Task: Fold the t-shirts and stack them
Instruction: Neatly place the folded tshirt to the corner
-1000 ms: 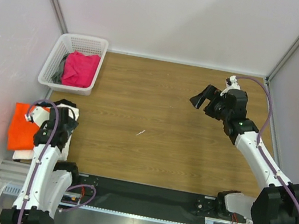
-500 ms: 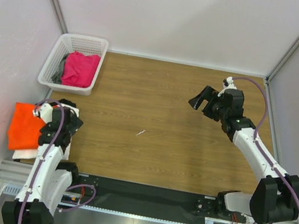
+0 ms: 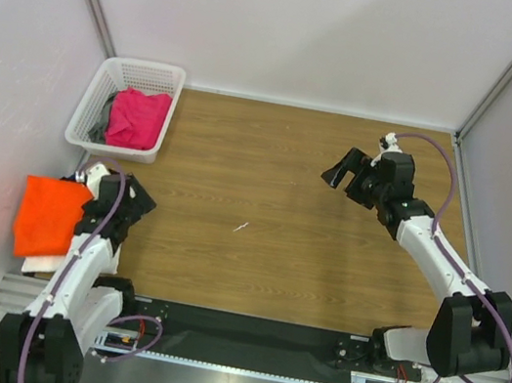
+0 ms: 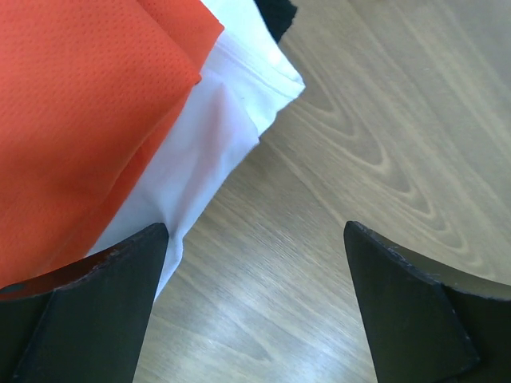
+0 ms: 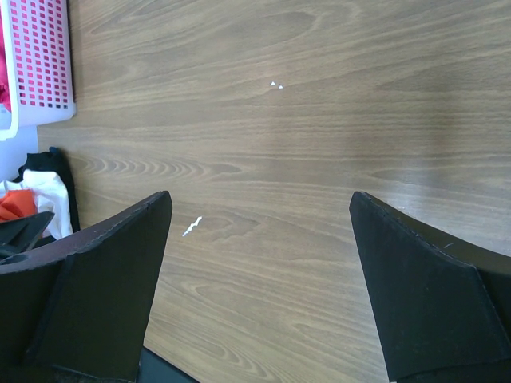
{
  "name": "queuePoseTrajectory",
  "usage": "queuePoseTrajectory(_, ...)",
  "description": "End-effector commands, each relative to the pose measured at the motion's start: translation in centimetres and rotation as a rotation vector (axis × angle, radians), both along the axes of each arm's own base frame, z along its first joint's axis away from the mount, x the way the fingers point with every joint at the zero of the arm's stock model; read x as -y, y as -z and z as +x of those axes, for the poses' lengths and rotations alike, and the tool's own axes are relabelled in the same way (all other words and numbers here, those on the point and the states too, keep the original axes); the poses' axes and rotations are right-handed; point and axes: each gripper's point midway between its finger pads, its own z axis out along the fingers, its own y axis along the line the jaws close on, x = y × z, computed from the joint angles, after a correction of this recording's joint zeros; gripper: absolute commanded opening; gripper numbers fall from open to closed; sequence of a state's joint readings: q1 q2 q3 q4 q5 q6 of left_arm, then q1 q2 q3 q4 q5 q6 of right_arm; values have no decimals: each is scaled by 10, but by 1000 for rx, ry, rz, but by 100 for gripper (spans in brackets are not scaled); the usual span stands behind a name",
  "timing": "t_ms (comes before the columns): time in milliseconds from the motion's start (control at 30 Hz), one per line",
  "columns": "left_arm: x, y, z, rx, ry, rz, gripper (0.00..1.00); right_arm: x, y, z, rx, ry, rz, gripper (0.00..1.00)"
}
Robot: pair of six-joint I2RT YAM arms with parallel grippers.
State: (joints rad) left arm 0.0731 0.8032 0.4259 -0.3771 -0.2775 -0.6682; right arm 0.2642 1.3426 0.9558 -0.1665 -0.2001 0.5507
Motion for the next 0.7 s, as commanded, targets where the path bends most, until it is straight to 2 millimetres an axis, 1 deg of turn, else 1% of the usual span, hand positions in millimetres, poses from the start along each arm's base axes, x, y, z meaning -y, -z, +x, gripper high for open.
queuePoseTrajectory(0, -10, -24, 24, 70, -9, 64, 99, -1, -22, 11, 54, 14, 19, 100)
queuePoseTrajectory(133, -15, -32, 43, 54, 38, 123, 100, 1, -23, 12, 56, 23, 14, 100)
queuePoseTrajectory(167, -13, -39, 52, 71, 55, 125, 100, 2, -23, 11, 56, 23, 11, 100)
queuePoseTrajectory(200, -14, -34, 54, 45, 62, 129, 100, 2, -23, 11, 56, 23, 11, 100)
queuePoseTrajectory(267, -12, -38, 61, 50, 85, 137, 99, 3, -24, 11, 57, 28, 11, 100)
queuePoseTrajectory(367, -8, -38, 66, 65, 116, 132, 100, 5, -24, 12, 57, 38, 4, 100)
queuePoseTrajectory(400, -1, -38, 68, 77, 153, 109, 99, 5, -24, 11, 57, 41, 5, 100)
queuePoseTrajectory(467, 6, -36, 71, 86, 192, 96, 98, 5, -26, 12, 60, 45, 7, 100)
queuePoseTrajectory(500, 16, -37, 74, 102, 242, 65, 99, 5, -25, 12, 60, 43, 8, 100)
queuePoseTrajectory(533, 23, -43, 78, 121, 292, 65, 98, 4, -28, 14, 66, 44, 11, 100)
queuePoseTrajectory(600, 28, -45, 78, 98, 325, 63, 98, 4, -27, 15, 61, 45, 10, 100)
queuePoseTrajectory(633, 27, -38, 70, 35, 321, 60, 98, 4, -29, 16, 63, 45, 11, 100)
queuePoseTrajectory(667, 24, -51, 73, 40, 311, 68, 99, 3, -30, 18, 67, 43, 11, 99)
